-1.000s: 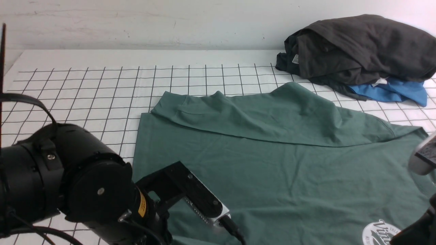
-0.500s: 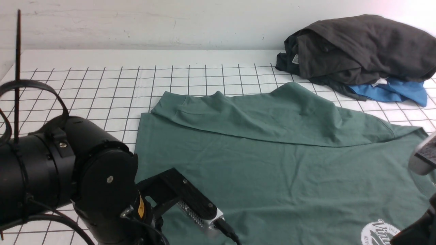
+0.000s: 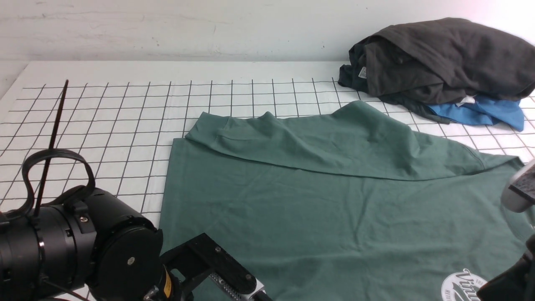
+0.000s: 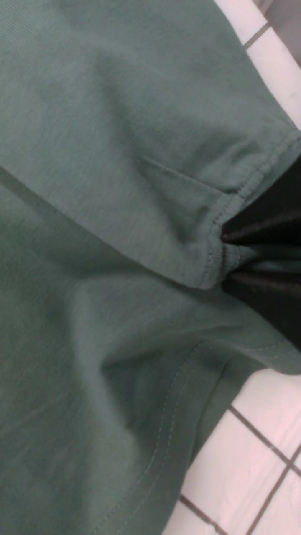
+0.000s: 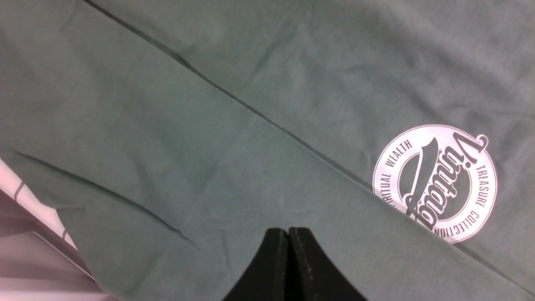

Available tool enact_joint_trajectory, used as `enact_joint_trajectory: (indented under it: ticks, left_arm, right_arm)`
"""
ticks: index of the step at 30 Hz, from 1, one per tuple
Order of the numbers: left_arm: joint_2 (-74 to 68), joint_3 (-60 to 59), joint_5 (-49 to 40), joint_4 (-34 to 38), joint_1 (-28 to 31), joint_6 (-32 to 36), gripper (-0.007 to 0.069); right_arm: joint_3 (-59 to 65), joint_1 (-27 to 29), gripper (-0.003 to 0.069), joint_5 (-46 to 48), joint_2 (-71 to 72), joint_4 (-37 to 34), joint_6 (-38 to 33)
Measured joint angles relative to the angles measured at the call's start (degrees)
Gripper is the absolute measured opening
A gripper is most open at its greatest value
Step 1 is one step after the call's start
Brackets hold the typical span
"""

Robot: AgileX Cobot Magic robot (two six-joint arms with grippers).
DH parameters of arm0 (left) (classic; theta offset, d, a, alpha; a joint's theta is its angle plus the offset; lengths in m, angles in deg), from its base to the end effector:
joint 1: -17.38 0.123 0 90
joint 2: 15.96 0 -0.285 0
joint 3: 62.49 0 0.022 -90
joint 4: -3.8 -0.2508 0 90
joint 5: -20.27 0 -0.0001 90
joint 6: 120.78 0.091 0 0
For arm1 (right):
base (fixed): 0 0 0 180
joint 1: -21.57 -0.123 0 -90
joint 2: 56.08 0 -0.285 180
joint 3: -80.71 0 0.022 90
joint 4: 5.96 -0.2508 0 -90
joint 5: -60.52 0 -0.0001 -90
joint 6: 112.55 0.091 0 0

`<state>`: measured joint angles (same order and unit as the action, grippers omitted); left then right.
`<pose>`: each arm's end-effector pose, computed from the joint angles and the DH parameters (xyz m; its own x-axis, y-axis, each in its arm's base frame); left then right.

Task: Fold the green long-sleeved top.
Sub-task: Use the left arm to drag and place the cuff at the centered position on the left edge of the fabric

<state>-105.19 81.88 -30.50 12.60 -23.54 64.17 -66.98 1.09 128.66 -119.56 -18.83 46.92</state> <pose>0.1606 -0.1535 0.1926 -0.7604 0.6444 -0.0807 0.6493 0.7512 -0.1190 0.1337 0.0700 0.2892 -0.7571 -0.5648 -0.3282 -0.6253 0.7721 0.1137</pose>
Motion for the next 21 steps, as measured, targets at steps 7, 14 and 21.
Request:
enact_joint_trajectory:
  ticks: [7, 14, 21]
  left_arm:
    - [0.0, -1.7, 1.4, -0.1, 0.0, -0.1, 0.0227]
    - [0.0, -2.9, 3.1, -0.1, 0.0, -0.1, 0.0268]
    - [0.0, -2.9, 3.2, -1.5, 0.0, -0.9, 0.0268]
  right_arm:
    - [0.0, -0.2, -0.0015, 0.0, 0.0, 0.0, 0.0]
    - [0.0, -0.5, -0.0015, -0.1, 0.0, -0.5, 0.0]
    - [0.0, -0.5, -0.0015, -0.2, 0.0, -1.4, 0.0]
